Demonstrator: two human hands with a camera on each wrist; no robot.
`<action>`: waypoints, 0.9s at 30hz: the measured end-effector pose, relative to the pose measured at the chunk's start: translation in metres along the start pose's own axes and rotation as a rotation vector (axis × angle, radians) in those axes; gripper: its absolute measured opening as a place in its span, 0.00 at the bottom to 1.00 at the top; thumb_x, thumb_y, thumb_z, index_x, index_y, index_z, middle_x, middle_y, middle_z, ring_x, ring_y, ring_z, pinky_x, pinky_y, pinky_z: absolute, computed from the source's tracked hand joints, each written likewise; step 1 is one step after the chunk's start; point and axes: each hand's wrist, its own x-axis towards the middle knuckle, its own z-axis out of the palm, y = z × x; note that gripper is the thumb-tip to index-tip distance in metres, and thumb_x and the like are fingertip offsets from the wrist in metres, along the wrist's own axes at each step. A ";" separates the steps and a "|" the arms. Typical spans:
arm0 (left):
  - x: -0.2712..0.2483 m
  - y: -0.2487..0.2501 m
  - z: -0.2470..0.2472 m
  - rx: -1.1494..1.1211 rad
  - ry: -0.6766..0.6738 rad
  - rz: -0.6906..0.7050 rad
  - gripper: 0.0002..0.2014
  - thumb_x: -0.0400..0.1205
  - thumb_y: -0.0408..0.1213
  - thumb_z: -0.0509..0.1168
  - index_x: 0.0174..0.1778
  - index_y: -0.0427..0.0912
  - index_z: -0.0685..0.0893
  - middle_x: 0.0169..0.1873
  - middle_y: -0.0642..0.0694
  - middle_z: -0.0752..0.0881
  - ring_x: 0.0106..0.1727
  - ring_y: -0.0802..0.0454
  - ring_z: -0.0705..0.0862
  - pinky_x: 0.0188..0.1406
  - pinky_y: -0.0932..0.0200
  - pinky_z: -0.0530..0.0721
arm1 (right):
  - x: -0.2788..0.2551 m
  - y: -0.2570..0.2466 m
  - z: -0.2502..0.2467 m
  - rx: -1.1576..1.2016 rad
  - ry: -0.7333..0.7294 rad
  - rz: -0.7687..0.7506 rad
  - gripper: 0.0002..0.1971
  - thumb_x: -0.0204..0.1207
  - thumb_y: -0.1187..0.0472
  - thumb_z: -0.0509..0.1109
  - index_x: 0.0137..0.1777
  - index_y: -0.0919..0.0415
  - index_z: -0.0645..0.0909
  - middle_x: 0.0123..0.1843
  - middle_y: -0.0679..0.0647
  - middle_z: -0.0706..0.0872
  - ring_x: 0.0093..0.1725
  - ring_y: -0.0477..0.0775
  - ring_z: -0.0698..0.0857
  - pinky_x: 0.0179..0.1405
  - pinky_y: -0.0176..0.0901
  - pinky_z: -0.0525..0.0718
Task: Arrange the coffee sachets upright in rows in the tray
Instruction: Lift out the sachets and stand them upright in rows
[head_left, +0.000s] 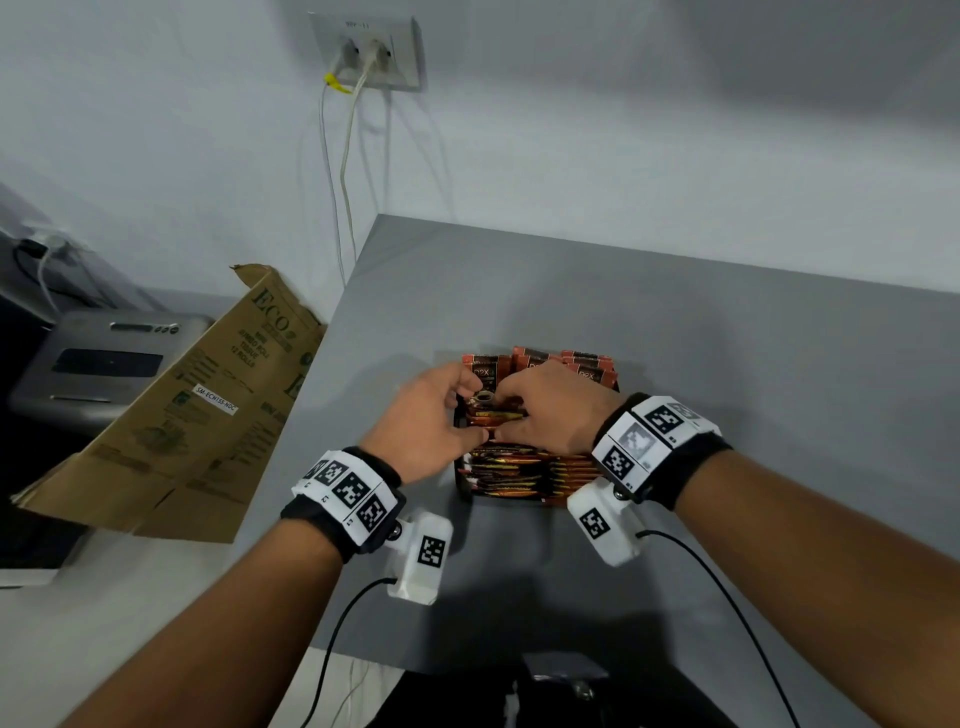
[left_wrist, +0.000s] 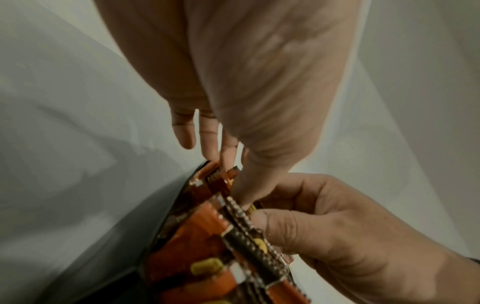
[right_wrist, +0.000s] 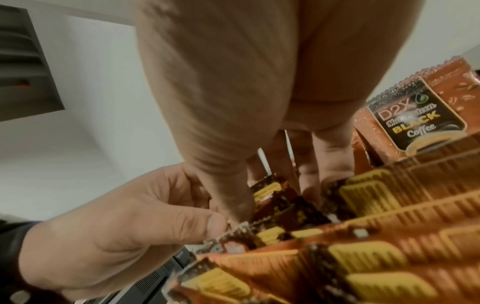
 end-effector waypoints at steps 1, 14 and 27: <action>-0.001 0.000 0.000 -0.004 0.005 0.001 0.24 0.71 0.35 0.79 0.60 0.53 0.79 0.52 0.58 0.80 0.53 0.64 0.77 0.44 0.73 0.73 | 0.000 0.000 -0.001 -0.006 -0.009 0.003 0.23 0.77 0.46 0.74 0.70 0.53 0.82 0.62 0.51 0.88 0.56 0.51 0.87 0.58 0.46 0.85; -0.006 -0.003 0.001 -0.041 0.030 -0.022 0.25 0.71 0.37 0.79 0.61 0.54 0.78 0.53 0.56 0.79 0.55 0.61 0.76 0.49 0.64 0.77 | -0.003 -0.004 0.000 -0.067 -0.006 -0.010 0.13 0.79 0.62 0.70 0.63 0.55 0.82 0.50 0.51 0.88 0.46 0.51 0.86 0.46 0.45 0.86; -0.006 0.002 0.003 -0.034 0.032 -0.035 0.25 0.75 0.40 0.77 0.66 0.53 0.75 0.52 0.55 0.81 0.54 0.62 0.79 0.44 0.72 0.73 | -0.024 0.015 -0.003 0.296 0.240 0.105 0.14 0.82 0.60 0.71 0.65 0.54 0.79 0.55 0.46 0.85 0.53 0.47 0.84 0.47 0.34 0.75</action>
